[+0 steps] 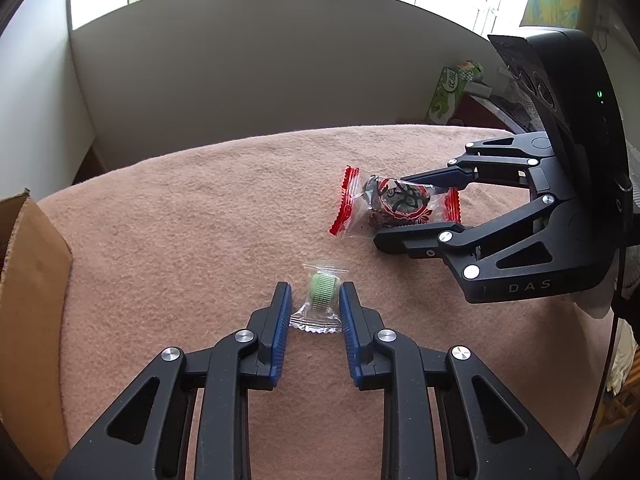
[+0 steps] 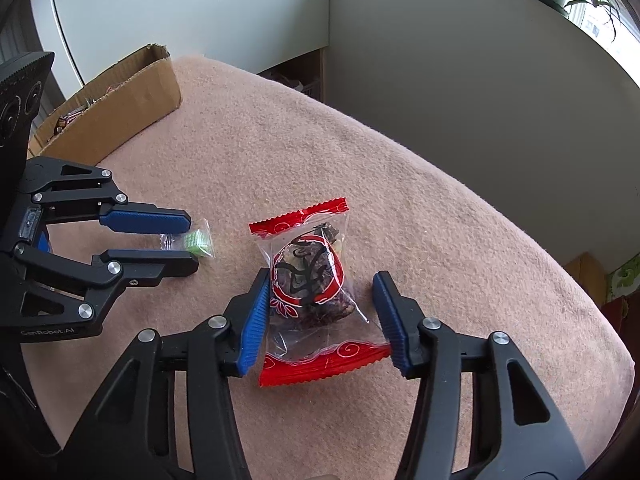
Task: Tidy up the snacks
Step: 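Grasp the green candy with the left tool while the right tool grasps the braised egg, then drop the green candy into the box with left tool while right tool drops the egg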
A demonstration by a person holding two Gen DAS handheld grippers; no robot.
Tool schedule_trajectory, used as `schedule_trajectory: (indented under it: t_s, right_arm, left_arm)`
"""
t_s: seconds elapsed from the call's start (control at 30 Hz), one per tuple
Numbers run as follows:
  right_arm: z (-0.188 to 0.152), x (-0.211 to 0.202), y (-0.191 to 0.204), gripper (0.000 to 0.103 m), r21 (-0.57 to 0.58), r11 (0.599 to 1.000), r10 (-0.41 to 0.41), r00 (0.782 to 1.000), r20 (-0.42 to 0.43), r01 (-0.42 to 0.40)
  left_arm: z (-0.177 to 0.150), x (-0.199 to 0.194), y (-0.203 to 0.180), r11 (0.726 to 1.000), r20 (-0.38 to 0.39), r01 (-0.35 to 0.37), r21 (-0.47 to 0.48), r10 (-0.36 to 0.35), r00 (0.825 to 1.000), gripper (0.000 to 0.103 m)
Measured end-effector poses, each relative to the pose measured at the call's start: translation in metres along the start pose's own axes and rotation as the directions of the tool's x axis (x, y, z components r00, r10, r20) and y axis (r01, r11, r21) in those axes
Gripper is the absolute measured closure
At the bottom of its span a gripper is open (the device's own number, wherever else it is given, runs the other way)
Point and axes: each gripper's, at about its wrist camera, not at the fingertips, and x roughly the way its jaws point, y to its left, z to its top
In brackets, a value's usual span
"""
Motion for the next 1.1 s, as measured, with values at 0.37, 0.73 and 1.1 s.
schedule_trajectory:
  t_s: [0.37, 0.73, 1.1]
  right_arm:
    - [-0.006, -0.013, 0.0, 0.053, 0.059, 0.998, 0.003, 1.0, 0.023, -0.005]
    - [-0.006, -0.044, 0.019, 0.053, 0.073, 0.997, -0.004, 0.997, 0.071, -0.001]
    - [0.006, -0.074, 0.062, 0.053, 0.032, 0.999, 0.002, 0.993, 0.118, -0.006]
  left_arm:
    - [-0.004, -0.008, 0.005, 0.999, 0.013, 0.015, -0.031, -0.015, 1.0, 0.08]
    - [-0.01, -0.046, 0.009, 0.999, 0.069, 0.019, -0.046, -0.016, 0.997, 0.081]
    - [-0.027, -0.097, 0.022, 0.997, 0.137, -0.006, -0.075, 0.016, 0.99, 0.081]
